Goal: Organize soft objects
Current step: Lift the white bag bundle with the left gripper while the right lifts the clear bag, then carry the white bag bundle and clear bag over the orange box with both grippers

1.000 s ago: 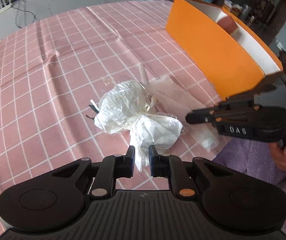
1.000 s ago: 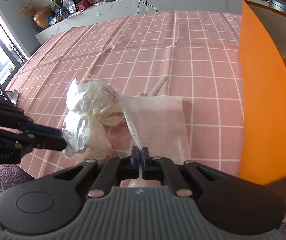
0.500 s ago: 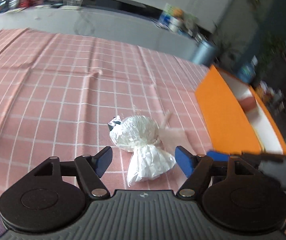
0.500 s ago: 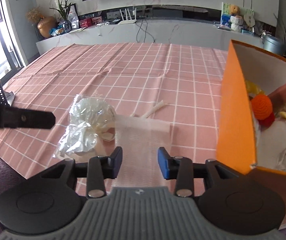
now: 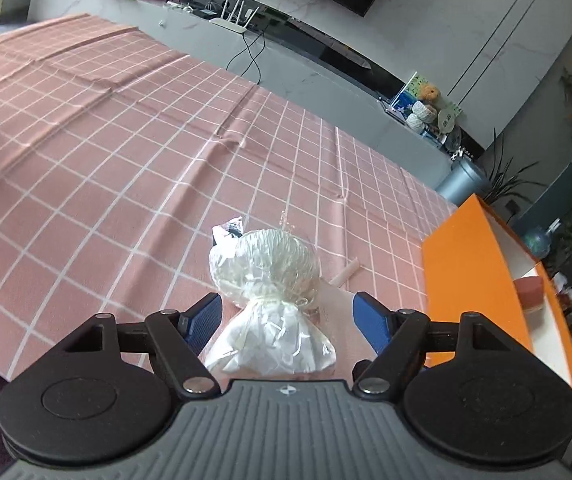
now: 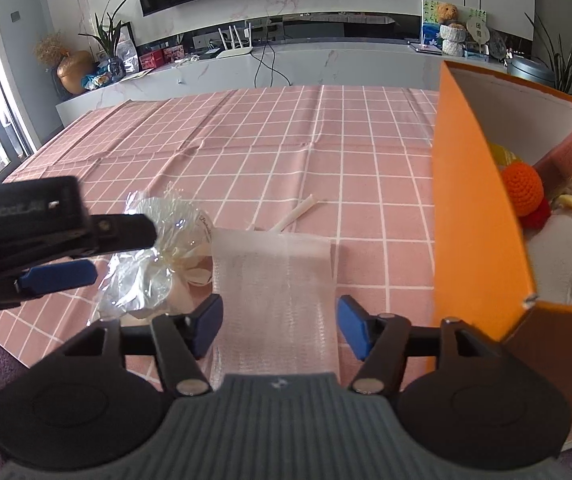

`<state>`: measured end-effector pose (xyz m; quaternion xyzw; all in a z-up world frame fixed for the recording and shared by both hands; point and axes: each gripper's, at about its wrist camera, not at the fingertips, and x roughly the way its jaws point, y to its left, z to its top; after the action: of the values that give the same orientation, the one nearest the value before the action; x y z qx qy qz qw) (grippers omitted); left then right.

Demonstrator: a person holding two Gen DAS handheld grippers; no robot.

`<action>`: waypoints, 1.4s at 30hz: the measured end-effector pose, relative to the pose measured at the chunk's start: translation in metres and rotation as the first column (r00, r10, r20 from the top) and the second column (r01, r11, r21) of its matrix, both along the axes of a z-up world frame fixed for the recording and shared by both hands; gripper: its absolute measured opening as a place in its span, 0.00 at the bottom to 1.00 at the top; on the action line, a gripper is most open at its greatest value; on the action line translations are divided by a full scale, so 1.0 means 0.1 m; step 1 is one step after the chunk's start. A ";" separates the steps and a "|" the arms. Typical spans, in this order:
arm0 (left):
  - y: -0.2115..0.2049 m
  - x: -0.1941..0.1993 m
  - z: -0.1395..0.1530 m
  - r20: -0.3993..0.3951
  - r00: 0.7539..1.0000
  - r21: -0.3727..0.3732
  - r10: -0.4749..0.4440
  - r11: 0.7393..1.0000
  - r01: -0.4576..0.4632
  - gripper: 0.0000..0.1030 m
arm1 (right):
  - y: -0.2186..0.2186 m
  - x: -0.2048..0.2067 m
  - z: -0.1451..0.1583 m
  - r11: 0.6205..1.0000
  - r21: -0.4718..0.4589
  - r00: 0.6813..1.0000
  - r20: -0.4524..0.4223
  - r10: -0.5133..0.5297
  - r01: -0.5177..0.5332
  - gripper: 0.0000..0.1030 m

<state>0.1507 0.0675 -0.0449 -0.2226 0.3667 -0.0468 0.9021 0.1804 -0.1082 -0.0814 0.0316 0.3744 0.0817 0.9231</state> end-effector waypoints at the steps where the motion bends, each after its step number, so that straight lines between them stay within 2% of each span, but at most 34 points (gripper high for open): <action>1: -0.02 0.02 -0.03 -0.006 1.000 0.006 -0.003 1.000 0.003 0.85 | 0.01 0.00 -0.02 1.000 -0.001 1.000 -0.001 -0.001 0.001 0.68; 8: -0.08 0.16 -0.20 -0.038 0.999 0.071 -0.002 0.997 0.005 0.84 | 0.03 0.09 -0.14 1.000 0.020 1.000 0.003 0.008 -0.008 0.84; 11: -0.10 0.20 -0.26 -0.045 0.999 0.080 -0.007 0.997 0.011 0.80 | 0.07 0.14 -0.21 1.000 -0.003 1.000 -0.001 -0.007 0.007 0.85; 14: -0.10 0.24 -0.31 -0.051 0.998 0.092 -0.024 0.995 0.029 0.78 | 0.04 0.19 -0.27 0.999 0.017 1.000 -0.011 -0.026 0.026 0.83; 20: -0.12 0.29 -0.35 -0.036 0.997 0.137 -0.061 0.988 0.065 0.71 | 0.06 0.19 -0.31 1.000 -0.001 1.000 0.022 -0.023 0.023 0.81; 26: -0.19 0.32 -0.37 -0.030 0.994 0.204 -0.108 0.972 0.112 0.66 | 0.15 0.18 -0.34 0.996 -0.093 0.998 0.064 -0.010 0.016 0.62; 29: -0.19 0.32 -0.37 -0.027 0.993 0.217 -0.117 0.969 0.120 0.63 | 0.15 0.18 -0.34 0.993 -0.115 0.997 0.078 -0.008 0.017 0.47; 31: -0.18 0.33 -0.37 -0.025 0.992 0.220 -0.123 0.967 0.125 0.61 | 0.14 0.18 -0.33 0.993 -0.120 0.997 0.082 -0.015 0.024 0.31; 32: -0.18 0.33 -0.37 -0.025 0.992 0.224 -0.125 0.966 0.128 0.59 | 0.13 0.18 -0.33 0.992 -0.124 0.997 0.082 -0.012 0.022 0.26; 34: -0.18 0.34 -0.37 -0.027 0.991 0.227 -0.132 0.964 0.135 0.54 | 0.14 0.18 -0.31 0.991 -0.132 0.997 0.078 0.000 0.010 0.08; 36: -0.17 0.34 -0.36 -0.034 0.990 0.215 -0.136 0.967 0.141 0.52 | 0.16 0.17 -0.30 0.990 -0.140 0.997 0.066 0.030 -0.021 0.02; 42: -0.17 0.21 -0.25 -0.021 0.990 0.217 -0.138 0.966 0.139 0.47 | 0.17 0.03 -0.14 0.990 -0.134 0.994 0.093 0.063 -0.051 0.00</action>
<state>0.1719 0.0500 -0.0695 -0.0966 0.3871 -0.0685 0.9144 0.1835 -0.0911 -0.0952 -0.0438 0.3347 0.0847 0.9375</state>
